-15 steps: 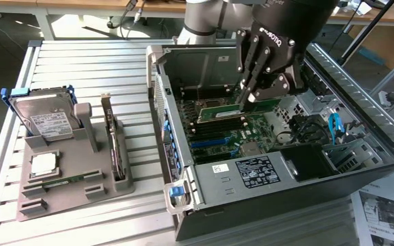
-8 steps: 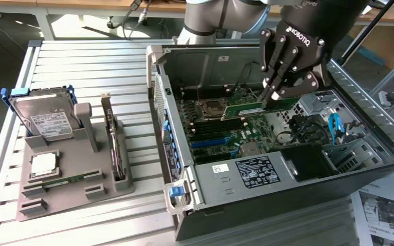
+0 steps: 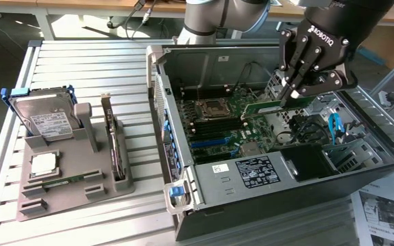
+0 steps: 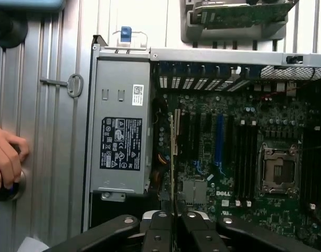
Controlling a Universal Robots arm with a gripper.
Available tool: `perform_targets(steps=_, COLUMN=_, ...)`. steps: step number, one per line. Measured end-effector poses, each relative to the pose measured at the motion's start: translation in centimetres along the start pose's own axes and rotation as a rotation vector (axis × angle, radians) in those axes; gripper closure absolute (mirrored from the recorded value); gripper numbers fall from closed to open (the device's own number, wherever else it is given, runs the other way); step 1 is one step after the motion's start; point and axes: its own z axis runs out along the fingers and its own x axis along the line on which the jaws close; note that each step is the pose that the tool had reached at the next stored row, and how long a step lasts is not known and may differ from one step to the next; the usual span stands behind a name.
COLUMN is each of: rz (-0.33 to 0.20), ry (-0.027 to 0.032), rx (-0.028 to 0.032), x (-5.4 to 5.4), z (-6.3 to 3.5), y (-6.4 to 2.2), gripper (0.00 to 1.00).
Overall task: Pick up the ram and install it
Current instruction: 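Pick up the ram and move it above insertion slot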
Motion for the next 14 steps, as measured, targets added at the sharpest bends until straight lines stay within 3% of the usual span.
perform_targets(steps=3, rz=0.0, ry=0.0008, rx=-0.0002, x=-0.1, z=-0.03, y=-1.17, gripper=0.87)
perform_targets(steps=5, rz=0.0, ry=0.0016, rx=-0.0003, x=-0.8, z=-0.01, y=-1.7, gripper=0.87)
perform_targets(steps=14, rz=0.0, ry=0.004, rx=-0.0003, x=-4.9, z=-0.08, y=-2.71, gripper=0.87)
